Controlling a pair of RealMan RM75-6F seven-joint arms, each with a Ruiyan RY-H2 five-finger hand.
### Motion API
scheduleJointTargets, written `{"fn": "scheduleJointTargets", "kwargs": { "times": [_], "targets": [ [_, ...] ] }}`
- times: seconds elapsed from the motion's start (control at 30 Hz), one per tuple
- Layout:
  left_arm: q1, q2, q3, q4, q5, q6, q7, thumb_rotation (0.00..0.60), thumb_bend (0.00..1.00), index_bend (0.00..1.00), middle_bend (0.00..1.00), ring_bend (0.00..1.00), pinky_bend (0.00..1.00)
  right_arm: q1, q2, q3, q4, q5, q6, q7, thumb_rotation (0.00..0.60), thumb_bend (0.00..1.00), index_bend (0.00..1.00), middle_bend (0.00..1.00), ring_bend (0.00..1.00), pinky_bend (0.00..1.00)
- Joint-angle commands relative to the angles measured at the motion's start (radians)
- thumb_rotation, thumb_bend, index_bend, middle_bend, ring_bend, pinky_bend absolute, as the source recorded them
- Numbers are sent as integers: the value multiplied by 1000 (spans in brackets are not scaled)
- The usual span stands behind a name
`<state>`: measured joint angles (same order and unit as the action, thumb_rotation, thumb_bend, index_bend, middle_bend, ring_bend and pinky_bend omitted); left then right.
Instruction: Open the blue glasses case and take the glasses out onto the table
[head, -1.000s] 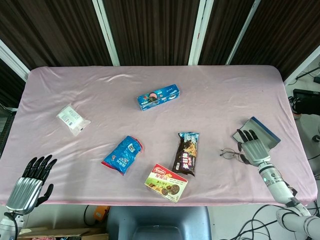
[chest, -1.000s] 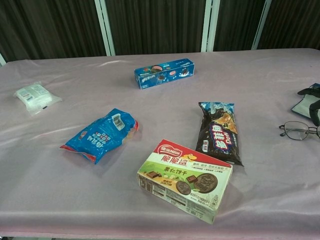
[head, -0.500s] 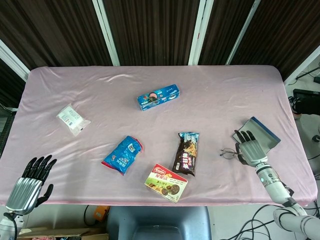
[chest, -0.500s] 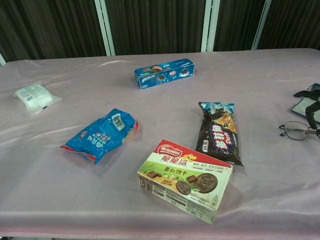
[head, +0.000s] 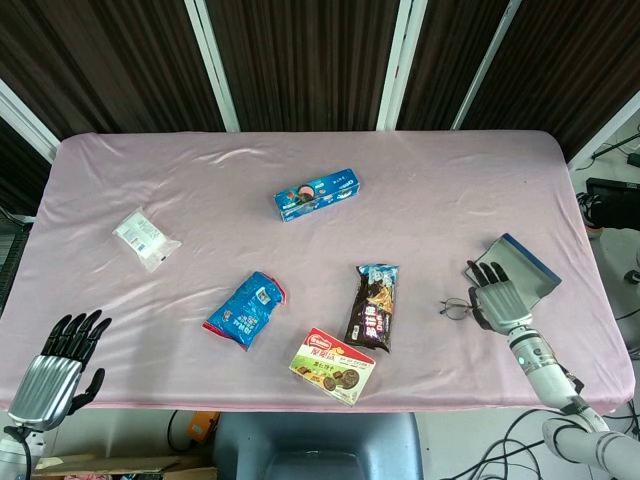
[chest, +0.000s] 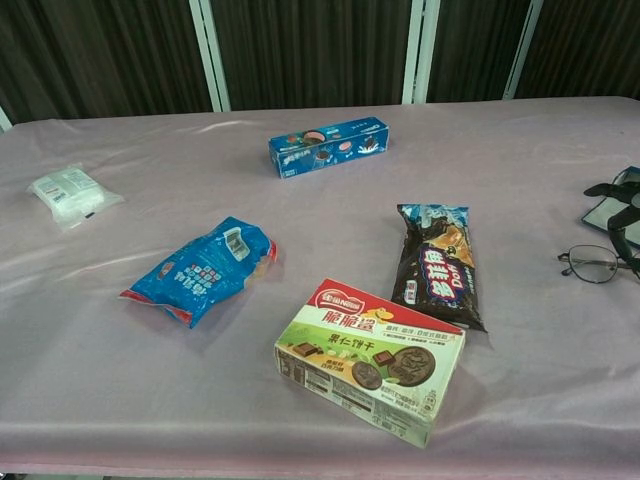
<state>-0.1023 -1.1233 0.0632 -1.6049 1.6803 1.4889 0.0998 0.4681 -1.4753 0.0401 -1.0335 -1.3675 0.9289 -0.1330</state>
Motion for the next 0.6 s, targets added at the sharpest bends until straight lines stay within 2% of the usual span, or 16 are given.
{"fn": "scheduleJointTargets", "kwargs": {
  "times": [0.03,0.6],
  "targets": [
    [0,1,0,0,1,2,-2,600,442,0,0,0,0,-1,-2,-1,2,0,0,-1,600,553,694,17,0,0],
    [4,4,2,3,9,10,-18,600,442,0,0,0,0,-5,-18,17,1,5,34,11,600,600,768,72,0,0]
  ]
}}
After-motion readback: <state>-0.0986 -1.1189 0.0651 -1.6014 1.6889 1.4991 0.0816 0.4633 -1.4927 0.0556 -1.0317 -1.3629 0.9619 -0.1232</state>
